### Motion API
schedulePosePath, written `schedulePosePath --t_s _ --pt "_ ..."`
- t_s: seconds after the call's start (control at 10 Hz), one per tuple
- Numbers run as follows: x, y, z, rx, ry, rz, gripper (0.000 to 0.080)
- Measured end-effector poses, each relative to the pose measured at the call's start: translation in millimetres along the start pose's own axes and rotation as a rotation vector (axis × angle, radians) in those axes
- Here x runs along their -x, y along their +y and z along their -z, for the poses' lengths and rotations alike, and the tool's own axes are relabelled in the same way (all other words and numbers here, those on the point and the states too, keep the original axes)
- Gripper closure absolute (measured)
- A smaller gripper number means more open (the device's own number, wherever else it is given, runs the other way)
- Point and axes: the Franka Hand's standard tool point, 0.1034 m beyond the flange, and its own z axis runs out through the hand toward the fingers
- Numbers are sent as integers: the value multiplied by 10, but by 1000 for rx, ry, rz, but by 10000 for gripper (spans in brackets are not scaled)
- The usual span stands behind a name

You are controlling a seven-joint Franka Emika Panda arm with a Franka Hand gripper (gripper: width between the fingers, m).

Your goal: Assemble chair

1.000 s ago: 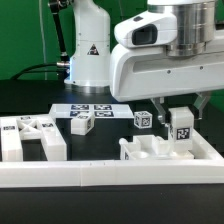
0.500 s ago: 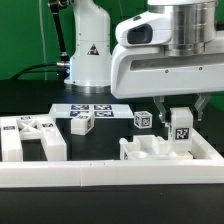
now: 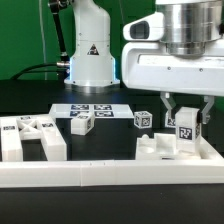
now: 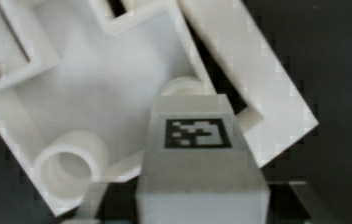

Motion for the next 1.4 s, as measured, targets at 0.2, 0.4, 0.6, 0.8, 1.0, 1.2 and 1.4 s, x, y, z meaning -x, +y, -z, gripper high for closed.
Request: schedulePosePath --t_s 0.2,0.4,0.6,0.8,1.0,1.2,1.4 --pt "3 -34 -3 -14 9 -155 508" --pt "28 -61 -7 -21 3 -306 508" --pt "25 -68 -12 -26 1 -484 508" --pt "14 -81 -12 -37 -3 -624 508" --pt "23 -91 -11 -42 -15 -757 508" --pt "39 -108 -12 -44 -21 -880 508" --pt "40 -115 -13 -48 -29 -1010 508"
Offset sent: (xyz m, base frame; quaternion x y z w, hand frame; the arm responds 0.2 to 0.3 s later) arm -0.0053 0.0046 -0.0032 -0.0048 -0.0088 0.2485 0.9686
